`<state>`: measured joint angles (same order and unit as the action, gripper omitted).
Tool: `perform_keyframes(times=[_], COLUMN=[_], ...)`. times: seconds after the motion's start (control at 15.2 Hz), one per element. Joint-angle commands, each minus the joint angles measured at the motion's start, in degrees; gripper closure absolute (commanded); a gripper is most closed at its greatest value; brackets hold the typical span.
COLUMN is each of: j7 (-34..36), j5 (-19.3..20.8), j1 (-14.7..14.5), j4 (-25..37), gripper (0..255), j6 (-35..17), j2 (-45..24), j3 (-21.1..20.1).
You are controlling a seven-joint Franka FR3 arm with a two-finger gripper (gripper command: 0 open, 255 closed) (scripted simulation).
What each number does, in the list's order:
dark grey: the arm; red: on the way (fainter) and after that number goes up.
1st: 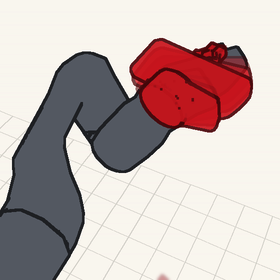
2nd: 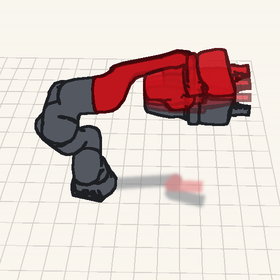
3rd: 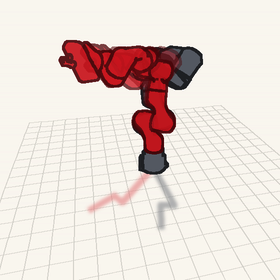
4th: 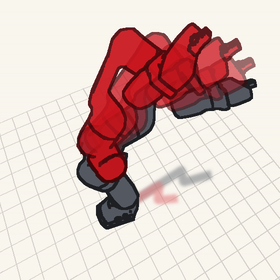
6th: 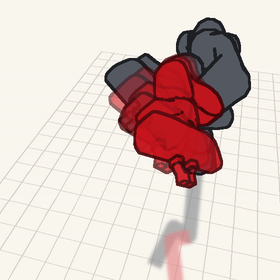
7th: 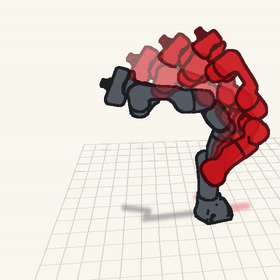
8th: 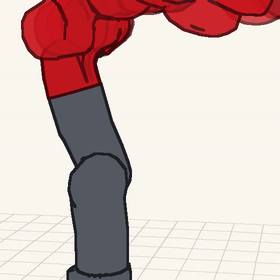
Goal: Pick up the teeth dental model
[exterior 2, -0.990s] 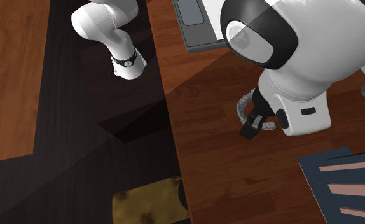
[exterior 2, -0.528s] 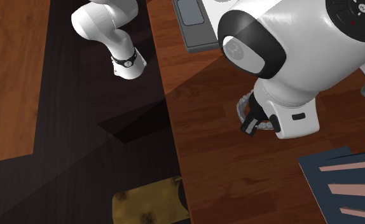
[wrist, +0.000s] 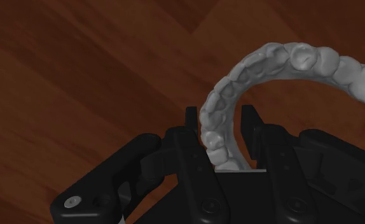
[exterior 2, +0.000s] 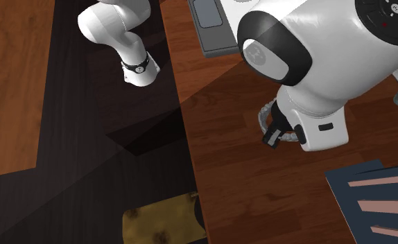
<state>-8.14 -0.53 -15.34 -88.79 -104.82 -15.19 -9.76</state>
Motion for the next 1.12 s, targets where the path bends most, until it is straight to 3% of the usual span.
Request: perform_keyframes(times=[0.0, 1.06], j7=[-0.02, 0.51], j5=[0.01, 0.29], j1=[0.01, -0.37], j4=[0.87, 13.78], gripper=[255, 255], j6=[0.88, 12.41], j2=[-0.07, -1.46], j3=[0.01, -0.11])
